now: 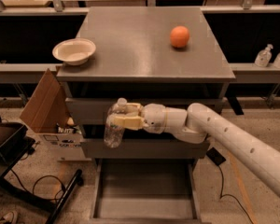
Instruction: Pick water bottle from bottom drawer and place on counter
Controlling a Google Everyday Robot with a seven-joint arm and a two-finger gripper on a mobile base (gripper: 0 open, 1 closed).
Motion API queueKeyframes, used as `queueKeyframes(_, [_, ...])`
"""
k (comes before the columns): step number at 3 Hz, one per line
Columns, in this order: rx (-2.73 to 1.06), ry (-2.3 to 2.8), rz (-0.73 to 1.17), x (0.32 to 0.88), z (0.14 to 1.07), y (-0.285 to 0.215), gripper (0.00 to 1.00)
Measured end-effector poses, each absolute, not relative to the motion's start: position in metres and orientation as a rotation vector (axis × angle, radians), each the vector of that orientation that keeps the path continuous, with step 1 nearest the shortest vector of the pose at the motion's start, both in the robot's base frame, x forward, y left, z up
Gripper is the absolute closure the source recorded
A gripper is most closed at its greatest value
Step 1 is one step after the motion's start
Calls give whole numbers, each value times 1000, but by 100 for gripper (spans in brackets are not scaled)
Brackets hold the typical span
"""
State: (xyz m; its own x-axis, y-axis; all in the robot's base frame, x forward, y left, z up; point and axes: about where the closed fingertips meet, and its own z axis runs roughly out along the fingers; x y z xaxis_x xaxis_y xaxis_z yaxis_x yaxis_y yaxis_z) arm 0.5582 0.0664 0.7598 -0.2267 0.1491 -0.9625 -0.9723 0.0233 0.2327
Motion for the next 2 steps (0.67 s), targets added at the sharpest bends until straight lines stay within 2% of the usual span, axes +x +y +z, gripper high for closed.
queueKeyframes(2, [-886,1307,1273,605,899,60,100])
